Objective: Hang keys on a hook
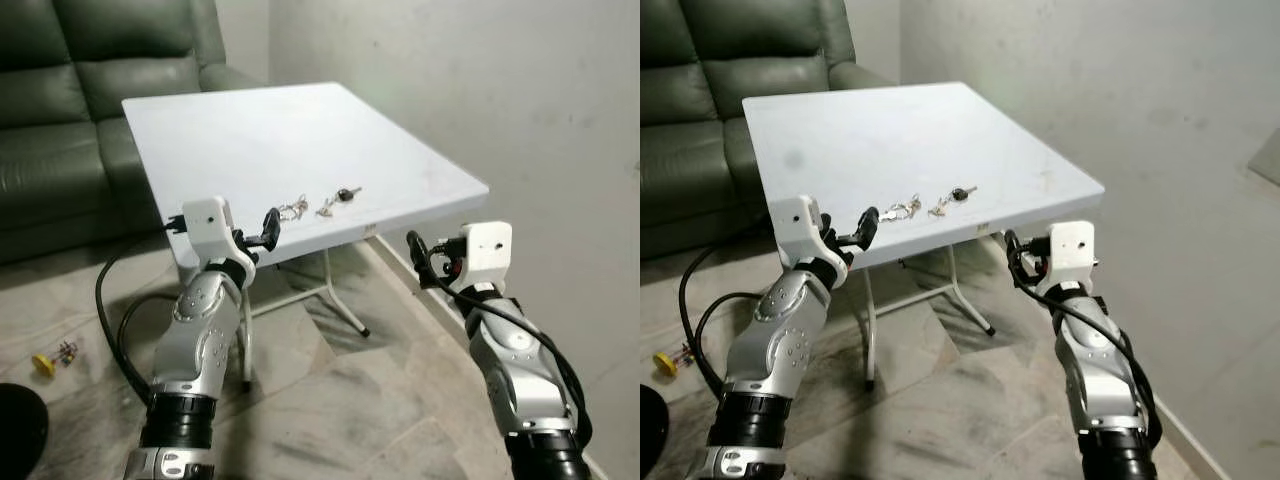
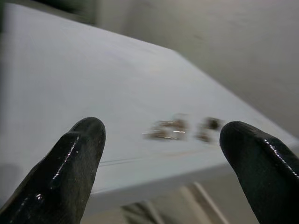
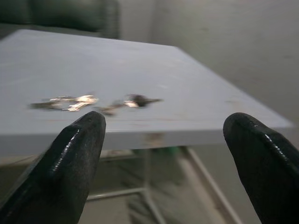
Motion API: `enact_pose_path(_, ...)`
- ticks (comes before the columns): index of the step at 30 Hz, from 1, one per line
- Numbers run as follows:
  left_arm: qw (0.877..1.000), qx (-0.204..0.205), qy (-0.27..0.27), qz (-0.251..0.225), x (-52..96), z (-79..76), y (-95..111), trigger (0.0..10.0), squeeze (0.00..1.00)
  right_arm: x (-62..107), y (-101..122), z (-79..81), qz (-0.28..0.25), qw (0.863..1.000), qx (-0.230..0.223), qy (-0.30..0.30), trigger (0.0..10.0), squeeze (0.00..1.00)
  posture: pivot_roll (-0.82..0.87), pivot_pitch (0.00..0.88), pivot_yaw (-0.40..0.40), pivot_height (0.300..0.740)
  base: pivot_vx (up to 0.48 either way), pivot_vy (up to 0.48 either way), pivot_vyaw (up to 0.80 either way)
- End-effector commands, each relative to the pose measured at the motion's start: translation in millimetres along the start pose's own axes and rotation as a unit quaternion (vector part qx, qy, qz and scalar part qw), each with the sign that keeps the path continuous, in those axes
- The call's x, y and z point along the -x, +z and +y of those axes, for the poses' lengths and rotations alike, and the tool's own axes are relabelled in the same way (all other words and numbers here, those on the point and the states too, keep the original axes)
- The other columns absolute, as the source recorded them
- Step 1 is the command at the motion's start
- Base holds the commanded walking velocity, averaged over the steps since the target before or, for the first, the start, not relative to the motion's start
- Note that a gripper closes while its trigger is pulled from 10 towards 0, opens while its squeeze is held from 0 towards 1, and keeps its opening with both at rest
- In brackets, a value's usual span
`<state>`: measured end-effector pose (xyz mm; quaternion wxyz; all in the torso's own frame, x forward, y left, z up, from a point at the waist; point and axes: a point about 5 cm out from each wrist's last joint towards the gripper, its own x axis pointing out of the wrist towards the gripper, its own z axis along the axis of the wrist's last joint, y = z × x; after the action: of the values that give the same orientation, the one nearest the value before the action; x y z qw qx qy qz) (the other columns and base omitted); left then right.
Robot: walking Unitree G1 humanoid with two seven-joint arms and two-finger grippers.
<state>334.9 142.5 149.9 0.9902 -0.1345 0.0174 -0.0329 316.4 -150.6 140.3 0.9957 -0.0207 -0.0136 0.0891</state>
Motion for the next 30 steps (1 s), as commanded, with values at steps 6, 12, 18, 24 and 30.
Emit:
enact_pose_path(6,1.0,-0.008,-0.002,-0.004,0.7,-2.7,-0.8,10.0,0.0,1.9,5.0,-4.1,-0.011,1.0,0.005,0.0,10.0,0.0,-0.09,0.0,-0.109,0.74,0.0,0.0,0.0)
enact_pose_path(12,1.0,-0.002,0.005,0.003,1.3,0.9,-2.7,10.0,0.0,3.1,4.7,-3.2,-0.013,1.0,0.009,0.005,10.0,0.0,-0.09,0.0,-0.11,0.74,0.0,0.0,0.0)
enact_pose_path(18,1.0,0.012,0.005,0.006,1.7,3.8,-2.9,10.0,0.0,4.1,4.7,-3.6,-0.014,1.0,0.011,0.009,10.0,0.0,-0.09,0.002,-0.11,0.74,0.0,0.0,0.0)
enact_pose_path(24,1.0,0.016,0.004,0.001,2.5,4.6,-1.4,10.0,0.0,4.6,5.1,-3.1,-0.016,1.0,0.012,0.011,10.0,0.0,-0.09,0.003,-0.11,0.74,0.312,0.0,0.0)
enact_pose_path(30,1.0,0.016,0.004,0.003,2.2,4.8,-1.2,10.0,0.0,4.3,5.9,-2.7,-0.017,1.0,0.012,0.013,10.0,0.0,-0.09,0.004,-0.109,0.74,0.361,0.0,0.0)
